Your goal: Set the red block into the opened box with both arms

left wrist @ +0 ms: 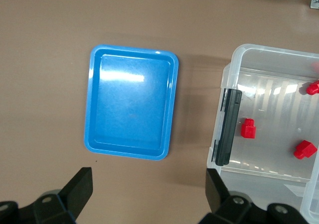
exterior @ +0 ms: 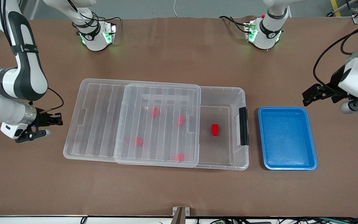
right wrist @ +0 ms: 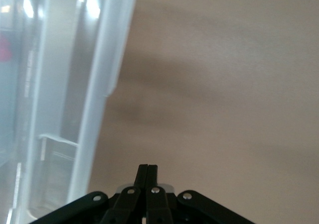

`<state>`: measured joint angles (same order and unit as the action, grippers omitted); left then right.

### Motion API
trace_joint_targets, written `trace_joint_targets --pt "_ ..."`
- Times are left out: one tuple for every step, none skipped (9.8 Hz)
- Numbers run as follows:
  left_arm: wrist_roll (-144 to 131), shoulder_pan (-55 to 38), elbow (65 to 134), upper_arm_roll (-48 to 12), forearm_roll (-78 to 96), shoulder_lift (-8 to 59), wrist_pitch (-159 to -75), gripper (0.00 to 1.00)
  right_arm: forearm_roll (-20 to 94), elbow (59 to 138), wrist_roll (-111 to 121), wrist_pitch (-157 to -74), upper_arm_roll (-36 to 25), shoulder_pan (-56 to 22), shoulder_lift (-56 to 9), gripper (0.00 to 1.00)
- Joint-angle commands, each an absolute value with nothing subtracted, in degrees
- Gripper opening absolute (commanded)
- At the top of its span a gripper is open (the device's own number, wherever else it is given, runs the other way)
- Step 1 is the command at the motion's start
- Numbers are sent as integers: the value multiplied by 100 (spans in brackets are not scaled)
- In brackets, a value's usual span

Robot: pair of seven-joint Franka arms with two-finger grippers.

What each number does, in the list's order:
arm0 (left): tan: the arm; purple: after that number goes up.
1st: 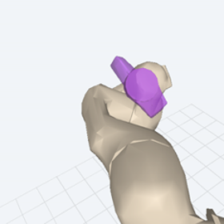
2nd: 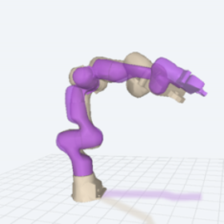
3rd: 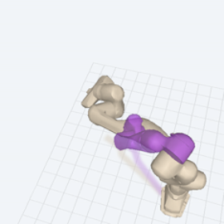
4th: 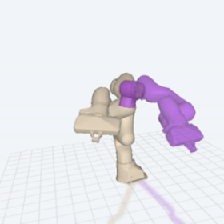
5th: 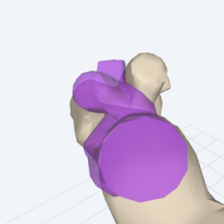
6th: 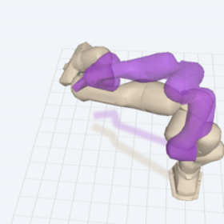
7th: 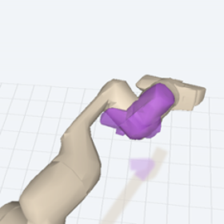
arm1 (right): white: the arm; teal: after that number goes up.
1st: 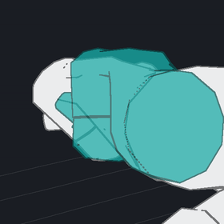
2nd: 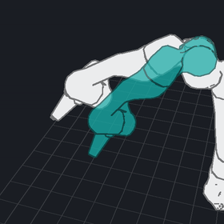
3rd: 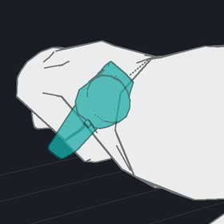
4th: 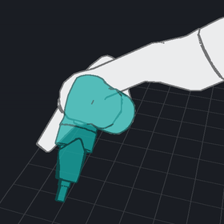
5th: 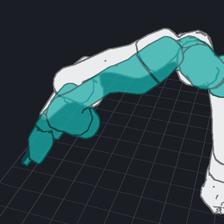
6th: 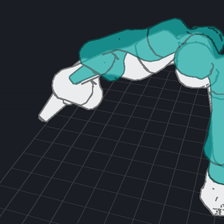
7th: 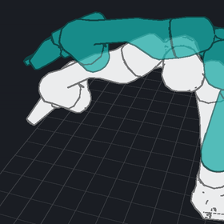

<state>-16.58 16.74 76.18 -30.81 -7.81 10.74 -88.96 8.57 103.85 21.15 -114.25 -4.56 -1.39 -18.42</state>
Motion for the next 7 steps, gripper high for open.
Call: trace_joint_targets --pt "-1285 1583 7883 -2911 -642 827 -8684 100 1089 10573 2197 -11496 -475 -359 -1705 0" --pt "-1196 1347 7997 -2622 -598 739 -8666 100 1316 10565 2197 -11505 -475 -439 -1722 0" --pt "-1030 849 8163 -1967 -415 547 -8666 100 1475 10556 2206 -11531 -475 -587 -1749 0" --pt "-854 600 8313 -1490 -196 397 -8666 100 1503 10556 2154 -11653 -475 -737 -1758 0" --pt "-539 580 8454 -1346 -124 256 -8666 100 1529 10556 2127 -11733 -475 -886 -1775 0" --pt "-345 580 8707 -1266 -123 55 -8666 100 1677 10521 2057 -11751 -483 -1001 -1801 0" --pt "-334 597 8901 -1257 -123 -121 -8666 100 1783 10521 1978 -11812 -475 -1124 -1845 0"
